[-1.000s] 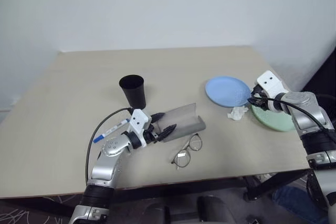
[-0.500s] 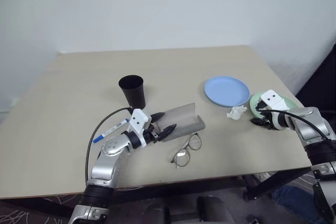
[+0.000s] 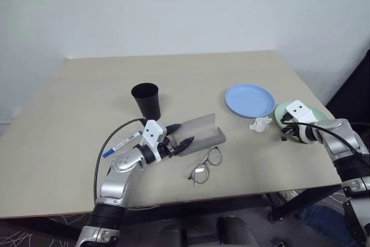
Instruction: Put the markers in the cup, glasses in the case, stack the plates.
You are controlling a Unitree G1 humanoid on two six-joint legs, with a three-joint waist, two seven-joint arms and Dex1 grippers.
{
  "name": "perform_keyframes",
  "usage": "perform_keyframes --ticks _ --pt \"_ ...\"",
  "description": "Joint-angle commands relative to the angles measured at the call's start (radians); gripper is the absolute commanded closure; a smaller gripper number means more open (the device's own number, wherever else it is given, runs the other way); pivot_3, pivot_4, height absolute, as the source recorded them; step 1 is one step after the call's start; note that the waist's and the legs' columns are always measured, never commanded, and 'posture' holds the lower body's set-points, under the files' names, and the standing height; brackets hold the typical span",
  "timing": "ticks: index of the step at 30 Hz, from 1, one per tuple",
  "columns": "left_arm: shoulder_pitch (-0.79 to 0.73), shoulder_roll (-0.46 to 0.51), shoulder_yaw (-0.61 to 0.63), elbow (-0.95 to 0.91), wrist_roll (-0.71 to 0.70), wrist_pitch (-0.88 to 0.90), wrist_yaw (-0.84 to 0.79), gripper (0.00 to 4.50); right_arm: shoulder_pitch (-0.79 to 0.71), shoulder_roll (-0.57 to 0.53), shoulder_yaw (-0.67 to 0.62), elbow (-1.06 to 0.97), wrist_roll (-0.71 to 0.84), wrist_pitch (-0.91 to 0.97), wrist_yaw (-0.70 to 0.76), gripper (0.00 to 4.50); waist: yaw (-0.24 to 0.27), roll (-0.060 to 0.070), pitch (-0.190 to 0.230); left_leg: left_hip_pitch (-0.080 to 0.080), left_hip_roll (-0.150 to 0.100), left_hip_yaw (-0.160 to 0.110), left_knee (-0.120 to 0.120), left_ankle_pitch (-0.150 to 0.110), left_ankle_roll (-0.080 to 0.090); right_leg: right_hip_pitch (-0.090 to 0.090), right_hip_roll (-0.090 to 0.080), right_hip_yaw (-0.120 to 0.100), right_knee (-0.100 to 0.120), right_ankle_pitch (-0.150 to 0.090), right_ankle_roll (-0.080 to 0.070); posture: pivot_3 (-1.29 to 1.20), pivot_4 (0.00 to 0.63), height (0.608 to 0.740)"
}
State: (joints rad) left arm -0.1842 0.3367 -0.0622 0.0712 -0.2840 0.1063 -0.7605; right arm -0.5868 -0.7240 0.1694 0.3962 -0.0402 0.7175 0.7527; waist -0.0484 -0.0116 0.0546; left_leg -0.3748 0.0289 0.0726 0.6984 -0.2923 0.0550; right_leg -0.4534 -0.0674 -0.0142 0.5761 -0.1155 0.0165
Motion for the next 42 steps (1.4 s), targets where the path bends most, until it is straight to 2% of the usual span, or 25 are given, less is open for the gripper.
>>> perform_keyframes --ticks 1,9,17,28,36,42 --pt "-0.013 0.001 0.008 -0.035 -0.001 -0.016 0.001 0.93 -0.039 -0.01 -0.015 -0.013 -0.026 -0.016 -0.035 4.48 0.0 0.0 0.0 0.0 0.0 0.0 0.0 0.0 0.0 0.0 0.0 0.0 0.0 0.0 0.0 0.0 0.0 0.74" --pt "-0.02 -0.004 0.002 -0.03 0.0 -0.016 0.0 0.93 -0.115 0.0 -0.033 0.073 -0.058 -0.08 -0.149 4.48 0.0 0.0 0.0 0.0 -0.001 0.0 0.0 0.0 0.0 0.0 0.0 0.0 0.0 0.0 0.0 0.0 0.0 0.74" --pt "-0.013 0.0 0.003 -0.041 -0.014 -0.007 -0.017 0.93 -0.197 0.009 -0.027 0.141 -0.071 -0.263 -0.194 4.48 -0.001 0.001 0.0 -0.001 -0.001 0.0 0.0 0.0 0.0 0.0 0.0 0.001 0.0 0.0 0.0 0.0 0.0 0.74" --pt "0.004 0.015 -0.003 -0.079 -0.045 0.037 -0.079 0.93 -0.248 0.032 0.054 0.167 -0.062 -0.613 0.066 4.48 -0.001 0.001 0.0 -0.001 -0.001 -0.001 0.0 0.0 0.001 0.0 0.0 0.001 0.0 0.0 0.0 0.0 0.0 0.74" --pt "-0.011 0.012 -0.005 -0.073 -0.044 0.042 -0.083 0.93 -0.384 0.104 0.086 0.451 -0.093 -0.846 0.159 4.48 -0.002 0.001 0.0 0.0 -0.001 0.0 0.001 0.001 0.001 0.0 0.0 0.001 0.001 0.0 -0.001 0.0 0.0 0.74" --pt "-0.021 0.011 -0.003 -0.068 -0.04 0.038 -0.08 0.93 -0.481 0.18 0.085 0.657 -0.112 -0.917 0.2 4.48 -0.004 0.001 0.0 0.0 -0.001 0.0 0.001 0.001 0.001 0.0 0.0 0.001 0.001 0.001 -0.001 0.0 0.0 0.74"
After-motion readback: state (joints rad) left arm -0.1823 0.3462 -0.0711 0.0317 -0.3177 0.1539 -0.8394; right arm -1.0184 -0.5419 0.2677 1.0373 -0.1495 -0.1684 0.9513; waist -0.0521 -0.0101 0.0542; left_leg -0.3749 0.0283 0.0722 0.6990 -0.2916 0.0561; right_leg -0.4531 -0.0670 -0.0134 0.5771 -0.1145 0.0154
